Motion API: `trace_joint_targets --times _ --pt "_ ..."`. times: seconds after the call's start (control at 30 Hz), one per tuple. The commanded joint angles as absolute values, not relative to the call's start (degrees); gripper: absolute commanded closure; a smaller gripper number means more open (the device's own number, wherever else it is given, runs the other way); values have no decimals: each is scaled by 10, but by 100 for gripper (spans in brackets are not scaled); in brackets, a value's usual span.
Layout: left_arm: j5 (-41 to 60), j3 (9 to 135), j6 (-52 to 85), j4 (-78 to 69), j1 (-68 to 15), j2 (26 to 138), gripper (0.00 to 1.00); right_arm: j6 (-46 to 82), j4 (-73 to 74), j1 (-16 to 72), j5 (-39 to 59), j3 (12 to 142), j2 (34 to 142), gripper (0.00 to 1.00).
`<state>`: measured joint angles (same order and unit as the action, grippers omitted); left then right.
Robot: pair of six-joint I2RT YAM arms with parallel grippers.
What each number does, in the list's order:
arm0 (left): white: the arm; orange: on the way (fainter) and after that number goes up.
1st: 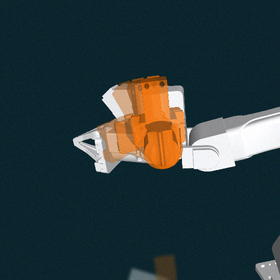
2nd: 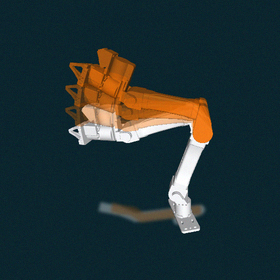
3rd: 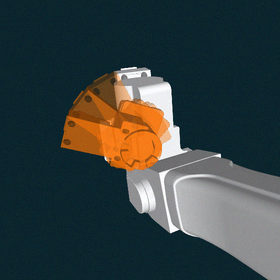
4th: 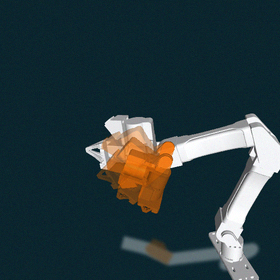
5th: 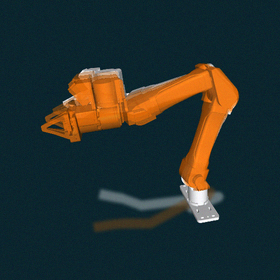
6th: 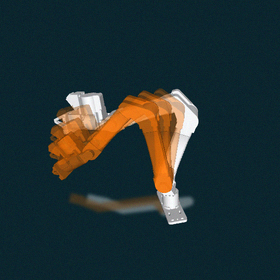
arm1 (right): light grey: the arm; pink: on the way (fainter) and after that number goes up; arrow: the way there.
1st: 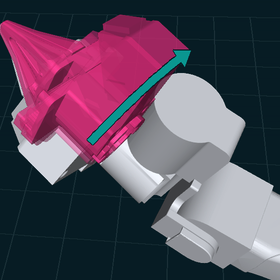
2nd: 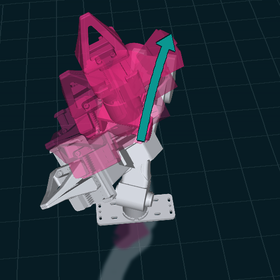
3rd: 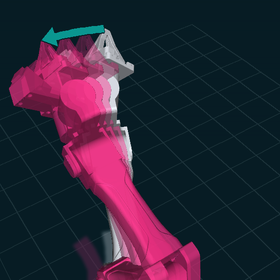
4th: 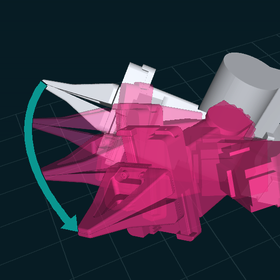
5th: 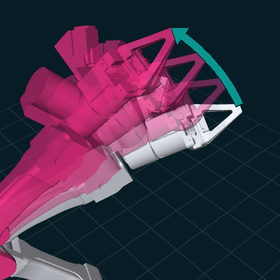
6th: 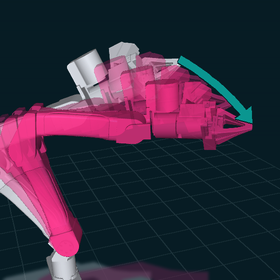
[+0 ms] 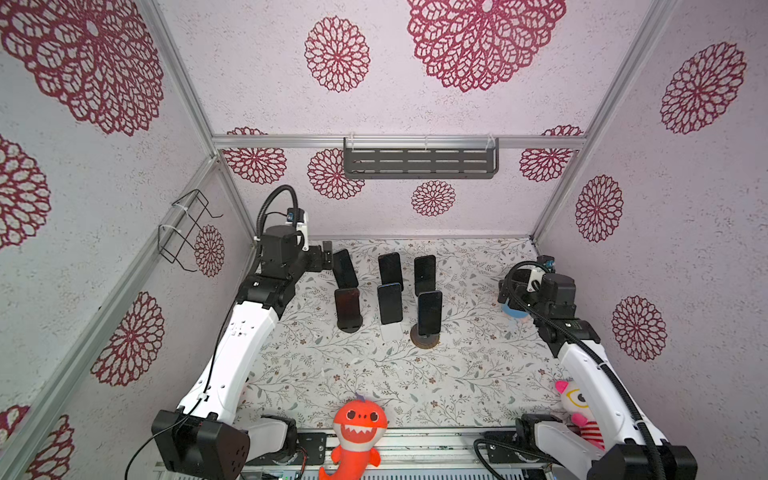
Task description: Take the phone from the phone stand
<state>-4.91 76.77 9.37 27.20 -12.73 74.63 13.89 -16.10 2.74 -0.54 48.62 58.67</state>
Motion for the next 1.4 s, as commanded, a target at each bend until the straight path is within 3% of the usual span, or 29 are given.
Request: trace_joint_targets --times 0.0,0.37,0.47,0.6,0.9,1.37 --pt "-79 781 151 335 -140 771 1 173 -308 49 -6 528 575 4" --pt "-159 826 294 176 -144 919 3 202 -371 89 -49 562 630 2" --pt "-113 846 277 182 -135 947 3 193 -367 89 -33 559 629 2" --pt "68 820 269 146 -62 948 0 177 -376 89 -22 557 628 3" --pt "291 795 184 93 8 980 14 166 -366 89 -3 547 623 4" --pt "385 831 135 100 14 1063 31 157 -365 89 2 537 616 4"
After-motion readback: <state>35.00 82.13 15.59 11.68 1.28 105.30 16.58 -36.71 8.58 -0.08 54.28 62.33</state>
